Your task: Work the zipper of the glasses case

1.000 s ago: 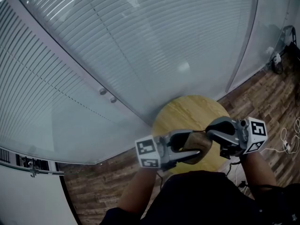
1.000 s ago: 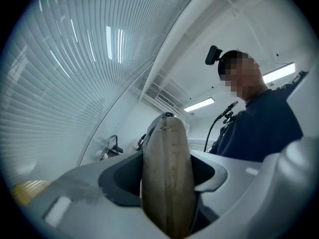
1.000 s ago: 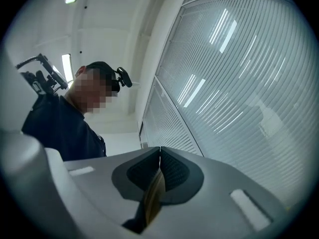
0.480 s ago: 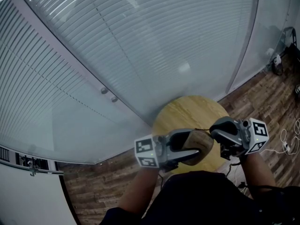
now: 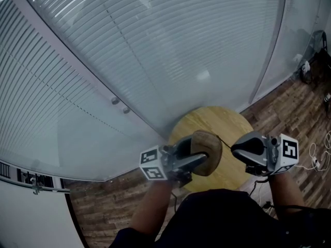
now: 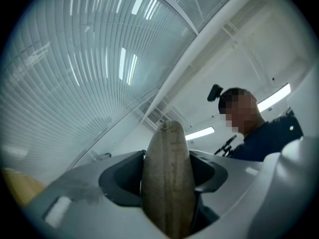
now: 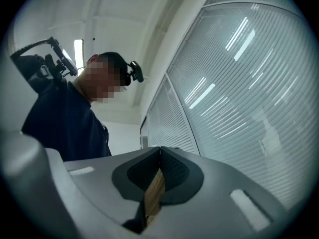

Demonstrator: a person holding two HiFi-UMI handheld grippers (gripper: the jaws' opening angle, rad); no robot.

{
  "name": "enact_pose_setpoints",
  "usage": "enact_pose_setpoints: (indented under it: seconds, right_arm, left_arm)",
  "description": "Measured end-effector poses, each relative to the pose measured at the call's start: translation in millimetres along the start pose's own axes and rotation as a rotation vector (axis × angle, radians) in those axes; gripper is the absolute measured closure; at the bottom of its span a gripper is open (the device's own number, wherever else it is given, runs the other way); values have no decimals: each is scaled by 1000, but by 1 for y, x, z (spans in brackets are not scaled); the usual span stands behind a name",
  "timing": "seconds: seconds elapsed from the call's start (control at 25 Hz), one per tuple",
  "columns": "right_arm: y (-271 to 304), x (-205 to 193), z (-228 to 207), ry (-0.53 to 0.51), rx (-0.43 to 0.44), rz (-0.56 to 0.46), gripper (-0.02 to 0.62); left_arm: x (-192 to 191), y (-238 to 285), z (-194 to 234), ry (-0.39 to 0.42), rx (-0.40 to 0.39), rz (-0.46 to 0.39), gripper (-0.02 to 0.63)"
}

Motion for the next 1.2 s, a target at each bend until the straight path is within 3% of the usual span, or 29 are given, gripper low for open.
enact_pose_setpoints:
  seconds: [0.08,0.28,0.32,0.4,0.44,0.48,0.56,0.68,0.76,0.84,0.96,1.2]
  right_arm:
    - [1,-3,3,-57,7,58,588]
    - [10,-5,13,-160,46,128,588]
    - [17,-3,19,-212,79,159,588]
    - [32,-5,40,-307,173,254,589]
    - [37,-10,50,-333,206,308,590]
    - [38,-17,58,-343,217,353,589]
    - [32,-23,57,-337,152,371,589]
    - [23,-6,26,-275,-64,250,587]
    - [25,4,10,-234,-150,192,520]
    - [26,5,2,-227,-208,176,420]
    - [19,4,0,-235,-261,184,419]
    - [20,-12,3,-188,-269,212,419]
  left_arm:
    - [10,-7,2,-21,-6,-56,324]
    - [16,-4,1,16,14,-34,324]
    - [19,-5,2,-10,3,-77,324]
    - [42,-22,5,-97,-46,-277,325]
    - [58,-32,4,-114,-61,-367,325]
    - [71,-41,1,-98,-49,-401,325]
    - [80,-48,-5,-19,36,-321,325]
    - [70,-27,-12,96,155,-124,324]
    - [57,-13,-13,139,189,-49,322]
    - [43,-6,-10,151,190,-29,322]
    - [34,2,-11,165,199,-2,321]
    - [21,7,-13,208,230,62,321]
Point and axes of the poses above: the fingertips, and each gripper's own axes: y forward along the fingers, z to its left, x out of its top, the point moved 7 cm from there along -y, backward along the fingers, and after that the axes turned 12 degrees about -y, right-handed, at the moved point
